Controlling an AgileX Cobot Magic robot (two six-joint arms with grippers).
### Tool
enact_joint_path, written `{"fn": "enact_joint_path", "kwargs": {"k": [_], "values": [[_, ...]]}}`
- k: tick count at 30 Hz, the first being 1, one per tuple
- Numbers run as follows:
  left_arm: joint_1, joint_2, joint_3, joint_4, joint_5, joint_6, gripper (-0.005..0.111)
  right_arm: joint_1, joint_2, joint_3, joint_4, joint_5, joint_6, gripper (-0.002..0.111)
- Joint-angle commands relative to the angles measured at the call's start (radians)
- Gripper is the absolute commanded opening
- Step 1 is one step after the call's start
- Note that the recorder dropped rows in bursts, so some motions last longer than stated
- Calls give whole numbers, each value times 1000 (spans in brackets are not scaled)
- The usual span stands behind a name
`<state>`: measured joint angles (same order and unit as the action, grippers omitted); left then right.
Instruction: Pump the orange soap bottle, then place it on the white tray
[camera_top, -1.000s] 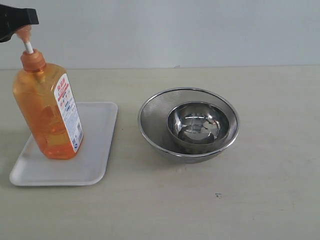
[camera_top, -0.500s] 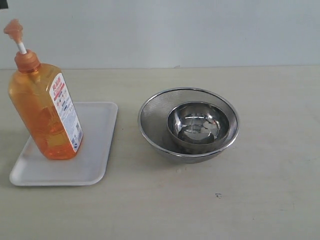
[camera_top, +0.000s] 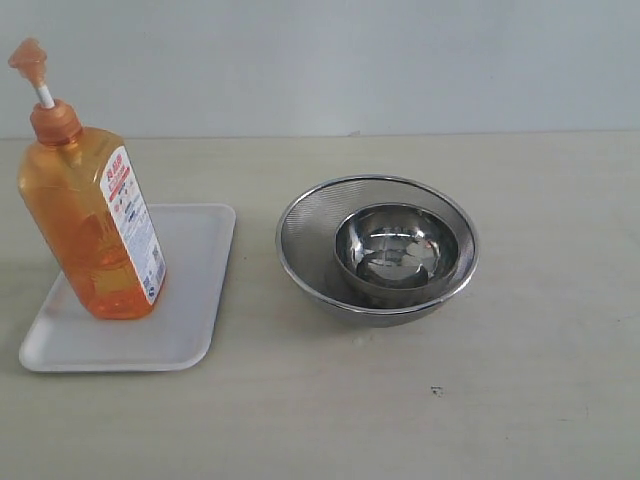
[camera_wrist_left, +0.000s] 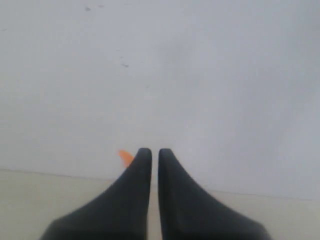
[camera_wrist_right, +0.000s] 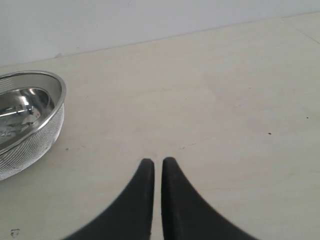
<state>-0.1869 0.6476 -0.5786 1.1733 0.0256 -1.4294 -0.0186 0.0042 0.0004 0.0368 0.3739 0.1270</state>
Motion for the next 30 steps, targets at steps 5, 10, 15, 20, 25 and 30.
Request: {"fn": "enact_joint_path", "kwargs": {"k": [5, 10, 15, 20, 25, 30], "values": [[3, -359, 228, -3, -326, -100, 5, -3, -4, 0, -2, -11, -3, 1], [3, -473, 238, -3, -343, -100, 5, -3, -4, 0, -2, -11, -3, 1], [3, -540, 243, 74, -298, -126, 5, -3, -4, 0, -2, -11, -3, 1], [3, -575, 326, 91, -187, -126, 5, -3, -4, 0, -2, -10, -3, 1], [3, -648, 424, 91, -182, -126, 5, -3, -4, 0, -2, -10, -3, 1], [3, -648, 477, 91, -182, -126, 5, -3, -4, 0, -2, -8, -3, 1]]}}
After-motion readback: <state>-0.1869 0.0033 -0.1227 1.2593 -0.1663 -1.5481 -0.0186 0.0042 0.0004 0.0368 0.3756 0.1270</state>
